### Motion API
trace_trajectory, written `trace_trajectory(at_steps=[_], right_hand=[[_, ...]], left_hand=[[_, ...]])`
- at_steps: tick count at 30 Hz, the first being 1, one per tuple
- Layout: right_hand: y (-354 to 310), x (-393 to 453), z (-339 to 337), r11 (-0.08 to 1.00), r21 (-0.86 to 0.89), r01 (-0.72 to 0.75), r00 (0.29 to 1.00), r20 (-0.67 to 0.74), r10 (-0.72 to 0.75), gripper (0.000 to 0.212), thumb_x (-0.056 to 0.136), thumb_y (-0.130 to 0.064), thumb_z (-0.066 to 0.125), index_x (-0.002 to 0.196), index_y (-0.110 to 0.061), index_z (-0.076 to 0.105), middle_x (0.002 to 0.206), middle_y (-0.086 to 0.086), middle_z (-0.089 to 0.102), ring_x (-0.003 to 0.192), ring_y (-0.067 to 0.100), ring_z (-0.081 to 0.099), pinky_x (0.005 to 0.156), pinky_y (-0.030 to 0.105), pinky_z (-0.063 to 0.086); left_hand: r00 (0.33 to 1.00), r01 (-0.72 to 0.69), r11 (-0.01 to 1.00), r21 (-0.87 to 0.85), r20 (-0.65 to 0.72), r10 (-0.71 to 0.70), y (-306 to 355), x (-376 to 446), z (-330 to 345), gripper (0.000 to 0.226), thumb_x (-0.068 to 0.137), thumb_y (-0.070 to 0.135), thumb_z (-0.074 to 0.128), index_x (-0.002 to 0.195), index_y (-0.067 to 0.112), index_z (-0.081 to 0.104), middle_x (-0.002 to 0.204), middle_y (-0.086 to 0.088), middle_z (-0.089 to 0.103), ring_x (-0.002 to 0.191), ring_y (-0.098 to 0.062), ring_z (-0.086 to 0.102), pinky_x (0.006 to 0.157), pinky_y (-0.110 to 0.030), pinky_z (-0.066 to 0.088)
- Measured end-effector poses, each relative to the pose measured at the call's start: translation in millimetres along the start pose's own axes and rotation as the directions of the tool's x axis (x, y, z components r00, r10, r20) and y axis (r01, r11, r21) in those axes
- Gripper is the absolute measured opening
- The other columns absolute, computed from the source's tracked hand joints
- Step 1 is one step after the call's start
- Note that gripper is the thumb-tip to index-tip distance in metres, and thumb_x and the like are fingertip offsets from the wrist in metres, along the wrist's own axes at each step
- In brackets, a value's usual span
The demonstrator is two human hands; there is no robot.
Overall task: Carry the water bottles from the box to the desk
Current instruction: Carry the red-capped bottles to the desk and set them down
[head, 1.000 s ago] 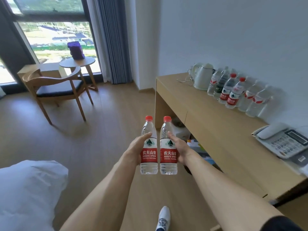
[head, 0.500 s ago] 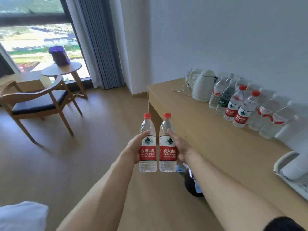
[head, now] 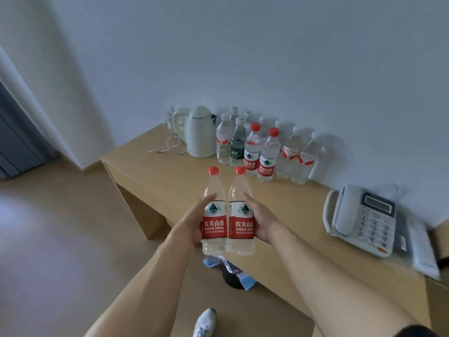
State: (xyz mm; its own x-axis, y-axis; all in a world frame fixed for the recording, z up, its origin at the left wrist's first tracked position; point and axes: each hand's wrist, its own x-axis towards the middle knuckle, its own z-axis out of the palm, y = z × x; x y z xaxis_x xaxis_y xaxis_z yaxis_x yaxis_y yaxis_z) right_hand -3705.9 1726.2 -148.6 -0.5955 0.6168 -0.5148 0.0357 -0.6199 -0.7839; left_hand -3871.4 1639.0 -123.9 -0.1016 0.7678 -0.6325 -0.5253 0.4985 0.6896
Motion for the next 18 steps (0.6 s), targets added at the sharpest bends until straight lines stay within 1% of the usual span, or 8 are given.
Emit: trace_trajectory(at_steps=[2,4,7,9,11,13,15,18], right_hand=[[-12.6,6.0,-18.3,0.999,0.033,0.042,0.996,-0.086,-0.039,0.075,0.074,-0.063,0.068,0.125,-0.008,0.065,0.115,0.019,0.073,0.103,0.035,0.072,0.088,0.046,0.059],[-24.0,9.2,-33.5,0.994,0.076,0.075,0.985,-0.161,-0.062,0.072,0.079,-0.063,0.067,0.127,-0.009,0.065,0.117,0.018,0.072,0.109,0.036,0.07,0.095,0.05,0.056],[-37.0,10.4,-53.4,0.984,0.134,0.116,0.96,-0.27,-0.076,0.065,0.087,-0.062,0.062,0.127,-0.011,0.066,0.117,0.016,0.073,0.108,0.034,0.07,0.093,0.047,0.057],[-43.3,9.4,-61.1,0.975,0.163,0.152,0.933,-0.348,-0.087,0.065,0.085,-0.062,0.063,0.126,-0.012,0.066,0.117,0.015,0.073,0.108,0.034,0.071,0.092,0.047,0.057],[-47.4,8.2,-65.2,0.967,0.17,0.192,0.904,-0.414,-0.107,0.068,0.078,-0.063,0.066,0.124,-0.014,0.068,0.115,0.015,0.074,0.105,0.033,0.072,0.088,0.046,0.059],[-49.3,7.0,-69.1,0.958,0.173,0.231,0.878,-0.461,-0.128,0.068,0.074,-0.063,0.069,0.122,-0.014,0.069,0.114,0.015,0.074,0.104,0.033,0.072,0.087,0.046,0.059],[-48.3,5.6,-73.6,0.948,0.182,0.26,0.861,-0.488,-0.143,0.066,0.077,-0.061,0.07,0.123,-0.014,0.069,0.115,0.015,0.073,0.105,0.034,0.071,0.091,0.048,0.058],[-43.6,4.3,-80.1,0.929,0.18,0.323,0.826,-0.532,-0.185,0.062,0.082,-0.054,0.071,0.128,-0.012,0.065,0.118,0.016,0.072,0.109,0.035,0.07,0.1,0.053,0.052]], left_hand=[[0.998,0.001,0.996,0.087,0.065,-0.007,13.0,29.8,18.4,0.065,0.091,0.044,0.068,0.143,0.009,0.051,0.127,-0.024,0.066,0.088,-0.033,0.068,0.08,-0.046,0.058],[0.993,-0.003,0.986,0.167,0.119,-0.017,24.9,56.1,35.6,0.066,0.091,0.044,0.068,0.144,0.011,0.047,0.13,-0.025,0.064,0.091,-0.035,0.068,0.073,-0.045,0.061],[0.975,-0.001,0.967,0.256,0.213,-0.056,39.8,86.7,57.0,0.063,0.091,0.044,0.069,0.142,0.014,0.049,0.125,-0.025,0.067,0.092,-0.037,0.07,0.072,-0.047,0.061],[0.959,-0.035,0.961,0.276,0.281,-0.045,48.5,102.0,69.4,0.057,0.089,0.039,0.073,0.136,0.016,0.052,0.119,-0.022,0.07,0.092,-0.038,0.073,0.074,-0.05,0.06],[0.928,-0.093,0.952,0.291,0.371,-0.023,55.4,115.0,79.9,0.053,0.087,0.035,0.075,0.133,0.018,0.055,0.115,-0.019,0.073,0.097,-0.039,0.073,0.075,-0.049,0.061],[0.892,-0.135,0.942,0.307,0.451,-0.019,59.3,126.6,88.7,0.05,0.088,0.032,0.074,0.133,0.02,0.056,0.117,-0.018,0.073,0.102,-0.039,0.072,0.081,-0.052,0.06],[0.87,-0.156,0.93,0.332,0.492,-0.03,60.3,136.4,94.5,0.047,0.09,0.028,0.074,0.133,0.018,0.057,0.118,-0.018,0.072,0.105,-0.04,0.071,0.092,-0.06,0.056],[0.851,-0.177,0.91,0.374,0.524,-0.049,57.8,146.2,100.6,0.046,0.091,0.023,0.074,0.132,0.014,0.057,0.118,-0.018,0.072,0.105,-0.04,0.071,0.094,-0.061,0.054]])
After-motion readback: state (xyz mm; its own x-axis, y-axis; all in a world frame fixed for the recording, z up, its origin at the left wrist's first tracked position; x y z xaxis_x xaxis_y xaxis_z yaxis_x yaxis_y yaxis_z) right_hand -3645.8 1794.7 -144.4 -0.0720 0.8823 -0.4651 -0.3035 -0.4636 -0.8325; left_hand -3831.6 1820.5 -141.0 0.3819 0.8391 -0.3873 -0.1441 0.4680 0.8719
